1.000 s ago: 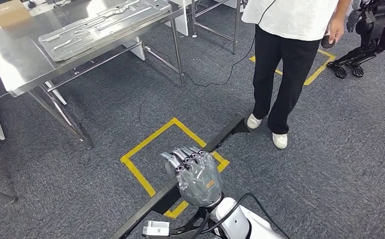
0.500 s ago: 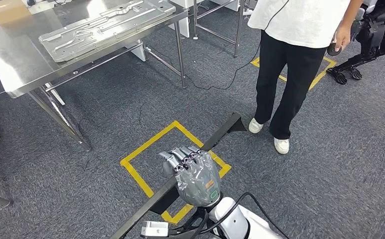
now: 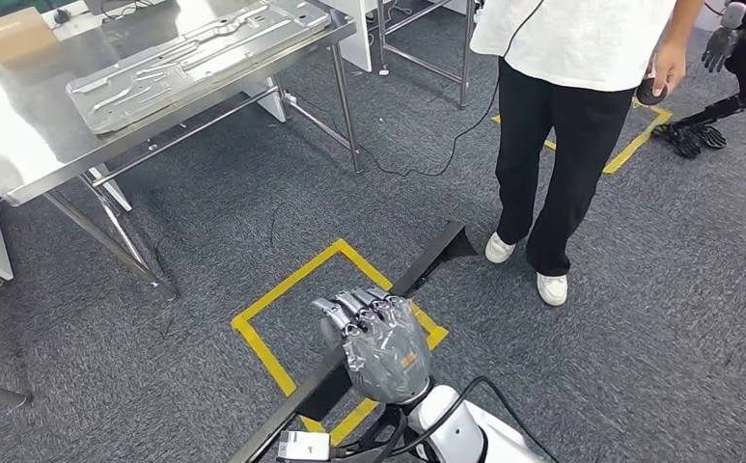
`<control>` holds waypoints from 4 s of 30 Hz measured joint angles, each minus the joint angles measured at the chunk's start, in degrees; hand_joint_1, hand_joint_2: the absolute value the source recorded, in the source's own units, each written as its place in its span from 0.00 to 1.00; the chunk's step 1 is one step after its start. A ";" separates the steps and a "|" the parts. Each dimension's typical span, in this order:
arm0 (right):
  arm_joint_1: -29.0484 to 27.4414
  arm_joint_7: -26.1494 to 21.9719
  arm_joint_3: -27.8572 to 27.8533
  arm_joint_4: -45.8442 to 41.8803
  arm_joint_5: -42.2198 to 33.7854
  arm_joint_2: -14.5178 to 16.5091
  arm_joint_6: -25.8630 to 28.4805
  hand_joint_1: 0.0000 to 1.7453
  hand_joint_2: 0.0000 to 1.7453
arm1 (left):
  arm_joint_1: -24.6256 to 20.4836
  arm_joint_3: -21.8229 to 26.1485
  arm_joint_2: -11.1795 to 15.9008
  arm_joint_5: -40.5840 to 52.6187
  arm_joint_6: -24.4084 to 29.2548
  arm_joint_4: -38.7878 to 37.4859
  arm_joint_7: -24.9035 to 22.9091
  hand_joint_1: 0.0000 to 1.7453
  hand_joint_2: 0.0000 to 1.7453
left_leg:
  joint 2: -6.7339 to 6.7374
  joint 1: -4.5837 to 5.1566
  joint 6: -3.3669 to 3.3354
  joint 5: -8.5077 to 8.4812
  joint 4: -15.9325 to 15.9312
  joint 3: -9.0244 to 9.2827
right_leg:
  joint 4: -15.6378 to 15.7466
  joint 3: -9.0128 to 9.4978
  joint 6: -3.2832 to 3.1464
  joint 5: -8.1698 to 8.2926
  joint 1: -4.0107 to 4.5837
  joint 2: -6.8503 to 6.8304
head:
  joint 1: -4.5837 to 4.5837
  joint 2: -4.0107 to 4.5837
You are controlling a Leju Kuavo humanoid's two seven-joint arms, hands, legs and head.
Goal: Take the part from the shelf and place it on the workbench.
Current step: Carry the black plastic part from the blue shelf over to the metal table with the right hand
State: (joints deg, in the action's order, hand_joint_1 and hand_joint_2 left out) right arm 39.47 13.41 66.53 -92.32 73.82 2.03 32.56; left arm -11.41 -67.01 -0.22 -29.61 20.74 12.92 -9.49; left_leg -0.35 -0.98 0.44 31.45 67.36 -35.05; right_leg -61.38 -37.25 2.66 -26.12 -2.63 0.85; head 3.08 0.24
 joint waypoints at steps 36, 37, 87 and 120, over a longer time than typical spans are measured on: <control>-0.42 -0.18 -0.07 -0.17 -0.76 -0.08 0.01 1.00 1.00 | 0.38 0.03 -0.07 0.91 -0.33 -0.04 1.36 0.00 1.00 | 0.00 -0.59 -1.01 -2.94 -2.29 -2.75 | 4.27 4.00 -0.25 0.57 -0.30 -1.24 | 0.16 0.02; -0.37 -0.17 -0.08 -0.17 -0.73 -0.08 0.01 1.00 1.00 | 0.47 0.03 -0.07 0.95 -0.35 -0.04 1.37 0.00 1.00 | 0.09 -0.71 -0.92 -5.89 -6.49 -1.49 | 4.33 4.47 0.00 0.27 -0.35 -1.20 | 0.16 0.02; -1.50 0.96 -1.15 -1.54 1.03 -1.13 -1.12 1.00 1.00 | -0.42 -0.01 0.49 3.85 -2.13 0.02 0.86 0.00 1.00 | -0.72 2.83 -4.00 -6.05 -12.40 4.45 | 4.84 3.13 -0.82 1.76 1.80 -0.70 | 0.16 0.02; -1.36 0.97 -1.34 -1.66 1.26 -0.91 -1.54 1.00 1.00 | -0.30 -0.02 0.20 3.80 -3.66 0.07 -1.36 0.00 1.00 | -0.77 1.74 -2.17 -4.69 -10.90 3.87 | 5.72 3.18 -1.11 2.26 1.32 -0.67 | 0.17 0.02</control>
State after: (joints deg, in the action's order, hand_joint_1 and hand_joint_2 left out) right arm 38.11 14.38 65.19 -93.98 75.07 1.12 31.02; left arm -11.71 -67.04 -0.02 -25.81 17.08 12.98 -10.85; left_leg -1.12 0.76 -1.73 26.76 56.46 -31.18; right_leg -55.66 -34.07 1.54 -23.86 -1.31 0.19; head 3.24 0.26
